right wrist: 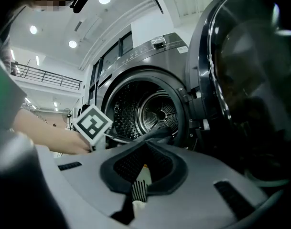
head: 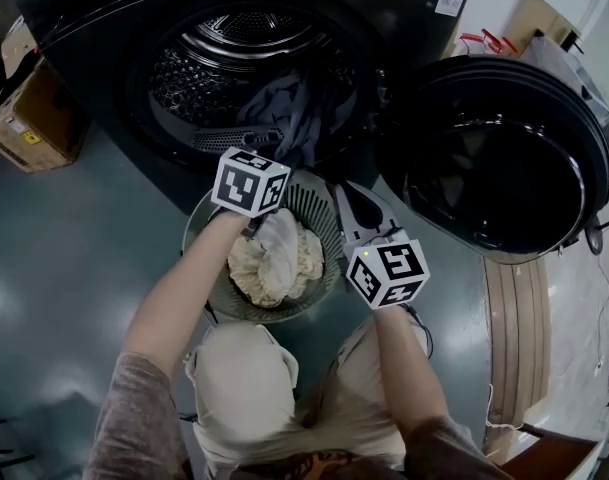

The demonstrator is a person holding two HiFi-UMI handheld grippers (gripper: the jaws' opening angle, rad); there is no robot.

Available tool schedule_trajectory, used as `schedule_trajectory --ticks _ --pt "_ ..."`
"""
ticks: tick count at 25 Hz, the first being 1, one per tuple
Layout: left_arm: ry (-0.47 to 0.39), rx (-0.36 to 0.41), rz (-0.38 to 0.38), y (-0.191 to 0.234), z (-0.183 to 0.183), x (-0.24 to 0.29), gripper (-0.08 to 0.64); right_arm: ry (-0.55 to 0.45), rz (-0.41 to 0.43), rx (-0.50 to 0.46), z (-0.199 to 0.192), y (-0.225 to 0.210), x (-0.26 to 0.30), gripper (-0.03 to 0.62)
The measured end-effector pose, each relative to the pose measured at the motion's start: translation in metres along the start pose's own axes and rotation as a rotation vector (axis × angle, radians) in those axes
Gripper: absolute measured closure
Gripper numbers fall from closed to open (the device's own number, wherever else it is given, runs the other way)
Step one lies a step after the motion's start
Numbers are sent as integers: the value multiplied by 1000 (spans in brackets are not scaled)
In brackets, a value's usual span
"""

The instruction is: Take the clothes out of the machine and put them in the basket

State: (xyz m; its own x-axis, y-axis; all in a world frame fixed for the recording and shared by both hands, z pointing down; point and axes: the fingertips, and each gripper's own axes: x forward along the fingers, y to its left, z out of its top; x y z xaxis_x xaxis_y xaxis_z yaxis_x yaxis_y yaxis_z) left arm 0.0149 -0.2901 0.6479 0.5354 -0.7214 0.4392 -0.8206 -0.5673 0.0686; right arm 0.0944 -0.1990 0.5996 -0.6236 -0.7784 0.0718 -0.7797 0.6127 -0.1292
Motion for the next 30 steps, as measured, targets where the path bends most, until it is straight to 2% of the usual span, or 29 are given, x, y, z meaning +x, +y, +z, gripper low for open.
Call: schedule_trajectory --ticks 7,11,14,18,21,23,24,26,30 --pt "5 -14 10 -15 -27 -87 512 9 6 16 -11 1 12 597" --pt "21 -7 3 -30 -40 -120 513 17 18 19 -15 1 14 597" --pt "32 -7 -28 -48 -48 -139 514 3 21 34 -12 1 16 597" --pt "57 32 -33 -61 -57 -157 514 -1 32 42 -13 4 18 597" --pt "47 -1 -37 -63 -59 -163 512 8 42 42 -16 6 21 597" --pt "39 -18 -3 -56 -61 -163 505 10 47 43 -16 9 22 597" --pt "40 -21 28 -51 -63 -163 479 9 49 43 -16 9 23 597" --pt "47 -12 83 -41 -66 -161 361 6 49 43 -15 9 22 597" --pt "43 -13 123 -33 -66 -157 301 0 41 55 -13 5 19 597"
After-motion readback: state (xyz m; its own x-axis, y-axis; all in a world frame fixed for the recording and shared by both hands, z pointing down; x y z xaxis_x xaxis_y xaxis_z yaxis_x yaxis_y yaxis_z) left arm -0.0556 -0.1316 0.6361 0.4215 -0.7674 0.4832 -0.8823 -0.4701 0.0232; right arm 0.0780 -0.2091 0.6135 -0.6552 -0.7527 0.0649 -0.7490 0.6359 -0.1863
